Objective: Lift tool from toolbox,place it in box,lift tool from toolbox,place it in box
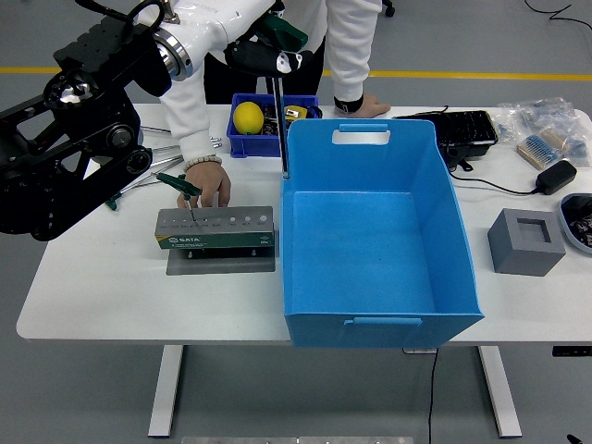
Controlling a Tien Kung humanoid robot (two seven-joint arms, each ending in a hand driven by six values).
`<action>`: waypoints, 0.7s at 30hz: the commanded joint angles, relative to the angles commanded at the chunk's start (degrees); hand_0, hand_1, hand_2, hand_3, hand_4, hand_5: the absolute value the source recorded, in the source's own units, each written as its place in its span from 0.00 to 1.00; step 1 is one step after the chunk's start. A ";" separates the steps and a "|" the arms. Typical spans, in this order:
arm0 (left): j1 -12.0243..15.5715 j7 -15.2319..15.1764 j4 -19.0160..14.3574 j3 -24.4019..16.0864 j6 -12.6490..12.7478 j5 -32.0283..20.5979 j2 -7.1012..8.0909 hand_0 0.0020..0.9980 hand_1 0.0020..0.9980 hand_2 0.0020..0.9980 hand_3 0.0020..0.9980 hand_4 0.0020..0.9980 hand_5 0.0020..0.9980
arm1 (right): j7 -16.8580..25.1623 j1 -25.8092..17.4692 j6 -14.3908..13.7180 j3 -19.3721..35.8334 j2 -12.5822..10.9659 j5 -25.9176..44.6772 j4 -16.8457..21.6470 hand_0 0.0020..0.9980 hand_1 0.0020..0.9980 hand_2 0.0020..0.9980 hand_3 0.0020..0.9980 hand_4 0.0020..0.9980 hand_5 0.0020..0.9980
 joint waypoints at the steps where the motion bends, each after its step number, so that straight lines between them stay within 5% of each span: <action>1: -0.30 0.05 -0.42 -0.06 -0.13 -0.16 -0.05 0.26 0.00 0.00 0.01 0.74 0.52 | -0.02 -0.02 0.00 0.01 0.00 -0.03 0.00 0.73 0.67 0.72 0.65 0.92 0.80; 8: -4.39 -0.17 -3.07 1.64 0.01 -2.67 -1.71 0.26 0.00 0.00 0.01 0.72 0.50 | -0.10 0.13 0.04 0.14 -0.01 -0.37 0.00 0.73 0.67 0.72 0.65 0.91 0.80; 15: -4.15 -0.47 -7.78 6.11 1.62 -3.69 -7.60 0.26 0.00 0.00 0.02 0.71 0.50 | -0.20 0.21 0.14 0.04 0.01 -0.64 0.00 0.73 0.67 0.72 0.65 0.91 0.80; 21: -1.42 -1.52 -7.11 13.18 2.48 -3.53 -11.46 0.24 0.00 0.02 0.02 0.71 0.49 | -0.20 0.55 0.21 0.21 0.04 -0.96 0.00 0.73 0.67 0.72 0.65 0.91 0.80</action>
